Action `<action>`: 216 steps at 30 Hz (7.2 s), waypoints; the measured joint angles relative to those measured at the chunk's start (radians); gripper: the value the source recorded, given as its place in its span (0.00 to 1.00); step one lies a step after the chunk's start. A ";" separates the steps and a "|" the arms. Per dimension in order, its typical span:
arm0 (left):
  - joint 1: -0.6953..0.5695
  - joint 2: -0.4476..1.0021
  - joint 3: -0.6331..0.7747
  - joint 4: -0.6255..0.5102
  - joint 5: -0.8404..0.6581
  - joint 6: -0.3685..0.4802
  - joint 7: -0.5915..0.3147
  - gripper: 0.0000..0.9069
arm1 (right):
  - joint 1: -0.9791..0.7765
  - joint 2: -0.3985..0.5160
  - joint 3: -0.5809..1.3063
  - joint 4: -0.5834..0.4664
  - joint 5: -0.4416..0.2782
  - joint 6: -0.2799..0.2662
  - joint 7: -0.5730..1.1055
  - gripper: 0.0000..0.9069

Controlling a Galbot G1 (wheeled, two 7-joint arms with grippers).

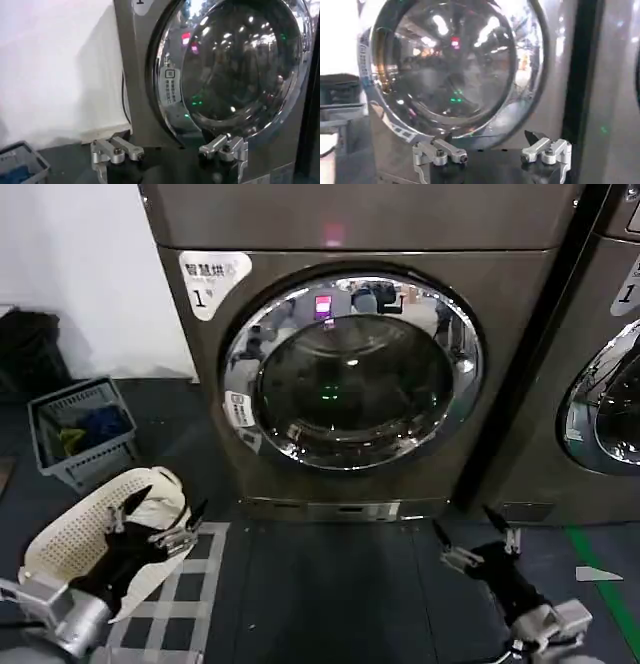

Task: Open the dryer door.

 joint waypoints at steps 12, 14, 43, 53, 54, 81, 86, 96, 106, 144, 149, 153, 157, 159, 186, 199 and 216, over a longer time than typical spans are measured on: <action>0.003 -0.003 0.000 -0.003 0.002 0.000 0.000 1.00 | 0.175 -0.110 -0.158 -0.060 0.032 -0.017 -0.005 1.00; 0.003 -0.003 0.000 -0.002 0.002 0.000 0.000 1.00 | 0.208 -0.124 -0.188 -0.070 0.040 -0.018 -0.004 1.00; 0.001 0.000 0.000 0.003 0.000 0.004 0.001 1.00 | 0.705 -0.189 -0.600 -0.213 0.269 -0.018 -0.049 1.00; -0.001 -0.003 0.000 0.005 0.001 0.005 0.001 1.00 | 0.850 -0.162 -0.718 -0.285 0.322 -0.020 -0.087 1.00; -0.001 -0.003 0.000 0.005 0.001 0.005 0.001 1.00 | 0.867 -0.158 -0.731 -0.294 0.330 -0.021 -0.090 1.00; 0.001 -0.007 0.008 0.005 0.002 0.007 0.003 1.00 | 1.128 -0.015 -0.944 -0.491 0.377 -0.034 -0.098 1.00; 0.000 -0.007 0.009 0.005 0.002 0.007 0.003 1.00 | 1.150 0.014 -0.969 -0.517 0.379 -0.035 -0.098 1.00; -0.001 -0.009 0.010 0.004 0.002 0.007 0.004 1.00 | 1.195 0.073 -1.005 -0.566 0.378 -0.035 -0.097 1.00; -0.004 -0.011 0.011 0.004 0.002 0.007 0.004 1.00 | 1.224 0.112 -1.025 -0.608 0.376 -0.033 -0.103 1.00; -0.006 -0.010 0.000 -0.010 0.000 0.004 0.007 1.00 | 1.327 0.211 -1.081 -0.753 0.390 -0.030 -0.222 1.00; -0.014 -0.006 -0.015 -0.006 -0.008 -0.003 0.006 1.00 | 1.332 0.201 -1.086 -0.736 0.407 -0.036 -0.244 1.00; -0.026 0.001 -0.034 -0.002 -0.022 -0.008 0.002 1.00 | 1.332 0.191 -1.090 -0.722 0.417 -0.040 -0.257 1.00; -0.039 0.011 -0.059 0.005 -0.050 -0.008 -0.003 1.00 | 1.327 0.178 -1.092 -0.702 0.429 -0.045 -0.268 1.00; -0.048 0.017 -0.072 0.012 -0.066 -0.008 -0.006 1.00 | 1.323 0.167 -1.095 -0.687 0.439 -0.046 -0.274 1.00; -0.163 0.130 -0.104 0.148 -0.259 -0.010 -0.032 1.00 | 1.270 -0.018 -1.123 -0.454 0.548 -0.057 -0.409 1.00; -0.220 0.198 -0.055 0.238 -0.264 -0.039 -0.031 1.00 | 1.261 -0.127 -1.127 -0.354 0.588 -0.056 -0.541 1.00; -0.264 0.309 0.043 0.293 -0.268 -0.152 0.037 1.00 | 1.238 -0.279 -1.130 -0.267 0.589 -0.001 -0.725 1.00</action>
